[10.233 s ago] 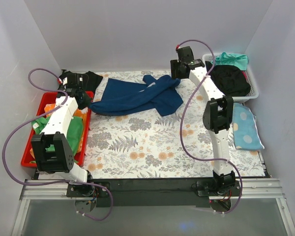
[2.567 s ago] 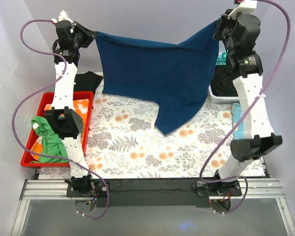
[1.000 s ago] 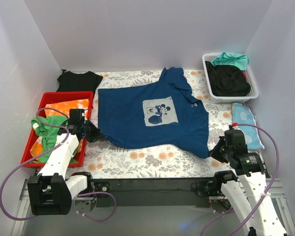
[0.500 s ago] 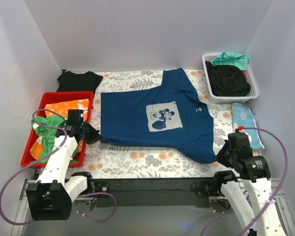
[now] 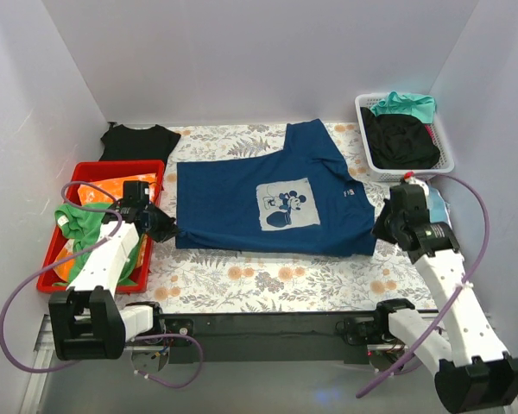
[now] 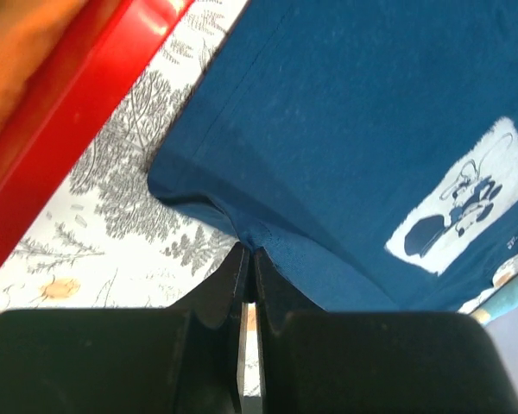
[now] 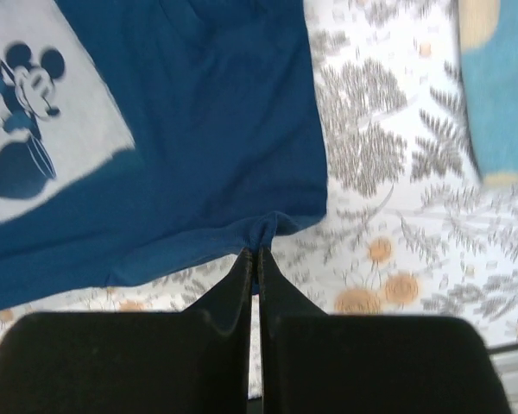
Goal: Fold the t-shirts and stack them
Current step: Fold the flattened tshirt in 1/3 of the way
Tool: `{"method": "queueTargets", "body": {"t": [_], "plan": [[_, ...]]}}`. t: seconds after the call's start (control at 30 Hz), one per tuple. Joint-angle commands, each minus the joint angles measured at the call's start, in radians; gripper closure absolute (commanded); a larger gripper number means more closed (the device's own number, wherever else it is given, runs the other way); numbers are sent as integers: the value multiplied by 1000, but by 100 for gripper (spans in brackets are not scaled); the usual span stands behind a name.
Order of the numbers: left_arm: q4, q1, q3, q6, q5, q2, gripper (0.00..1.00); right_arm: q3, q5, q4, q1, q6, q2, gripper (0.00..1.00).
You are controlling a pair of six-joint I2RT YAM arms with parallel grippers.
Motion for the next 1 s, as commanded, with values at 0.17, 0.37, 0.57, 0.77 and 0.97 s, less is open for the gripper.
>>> {"method": "queueTargets", "body": {"t": [0.17, 0.37, 0.57, 0.77, 0.97], "plan": [[94, -2, 98, -9, -39, 133, 100, 139, 73, 348, -2, -172, 238, 99], [135, 0, 120, -6, -52, 209, 100, 144, 39, 445, -21, -186, 366, 99], [175, 0, 114, -9, -45, 285, 100, 157, 8, 505, -39, -189, 471, 99], [198, 3, 111, -9, -52, 327, 100, 205, -44, 548, -62, -203, 574, 99], [221, 8, 112, -6, -59, 351, 100, 271, -100, 572, -70, -235, 694, 99]]}}
